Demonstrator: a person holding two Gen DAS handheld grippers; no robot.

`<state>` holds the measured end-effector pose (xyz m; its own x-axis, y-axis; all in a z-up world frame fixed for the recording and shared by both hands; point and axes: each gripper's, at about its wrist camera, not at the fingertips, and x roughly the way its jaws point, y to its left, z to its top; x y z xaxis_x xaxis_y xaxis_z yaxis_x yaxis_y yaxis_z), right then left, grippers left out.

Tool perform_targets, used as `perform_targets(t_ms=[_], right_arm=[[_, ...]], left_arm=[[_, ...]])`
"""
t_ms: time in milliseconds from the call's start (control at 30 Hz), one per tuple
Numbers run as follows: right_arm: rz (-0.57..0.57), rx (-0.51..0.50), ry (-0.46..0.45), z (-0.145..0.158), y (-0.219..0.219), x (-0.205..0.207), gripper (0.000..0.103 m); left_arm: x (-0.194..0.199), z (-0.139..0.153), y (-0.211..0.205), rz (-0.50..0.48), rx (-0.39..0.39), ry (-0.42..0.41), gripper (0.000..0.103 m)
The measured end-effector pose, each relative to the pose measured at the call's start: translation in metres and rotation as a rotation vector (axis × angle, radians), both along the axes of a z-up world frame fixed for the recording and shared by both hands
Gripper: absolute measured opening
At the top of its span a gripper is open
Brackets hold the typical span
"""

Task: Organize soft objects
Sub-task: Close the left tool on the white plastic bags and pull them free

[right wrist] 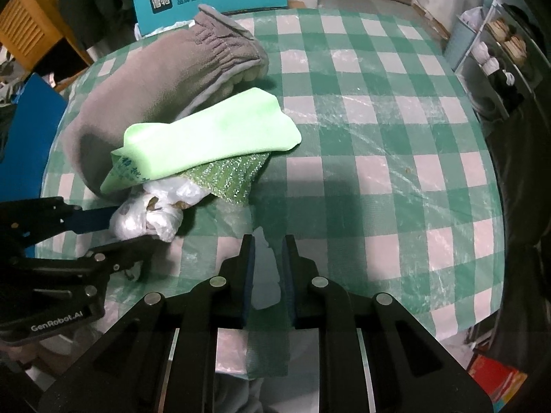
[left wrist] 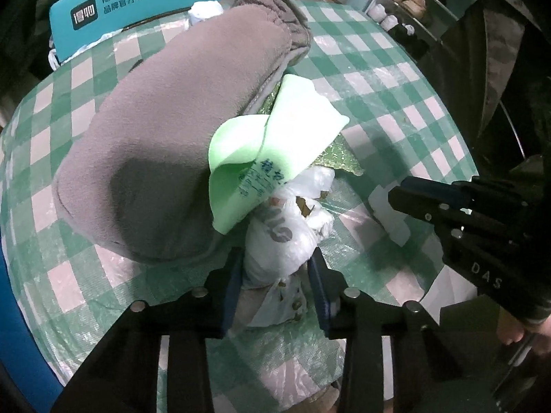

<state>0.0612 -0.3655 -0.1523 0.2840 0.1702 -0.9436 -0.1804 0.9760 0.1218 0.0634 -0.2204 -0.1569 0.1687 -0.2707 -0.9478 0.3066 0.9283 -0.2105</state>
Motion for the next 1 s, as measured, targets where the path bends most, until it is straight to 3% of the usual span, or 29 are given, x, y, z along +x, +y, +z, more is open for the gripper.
perform_targets(t_ms=[267, 400, 433, 533, 800, 1000], right_arm=[[-0.030, 0.026, -0.003, 0.004, -0.010, 0.000, 0.016], [-0.043, 0.052, 0.046, -0.001, -0.013, 0.000, 0.016], [-0.047, 0.037, 0.044, -0.002, -0.013, 0.000, 0.020], [-0.040, -0.009, 0.030, -0.004, -0.009, -0.002, 0.048], [-0.025, -0.044, 0.038, -0.010, -0.002, 0.000, 0.050], [0.010, -0.079, 0.049, -0.019, 0.012, 0.000, 0.050]], left_arm=[[-0.013, 0.018, 0.006, -0.016, 0.009, -0.037, 0.034], [-0.022, 0.024, 0.010, -0.021, 0.021, -0.044, 0.034], [-0.024, 0.024, 0.011, -0.020, 0.027, -0.046, 0.034], [-0.028, 0.025, 0.016, -0.012, 0.028, -0.037, 0.034], [-0.033, 0.016, 0.028, 0.006, 0.017, 0.004, 0.035], [-0.025, 0.013, 0.035, 0.071, -0.002, 0.005, 0.061]])
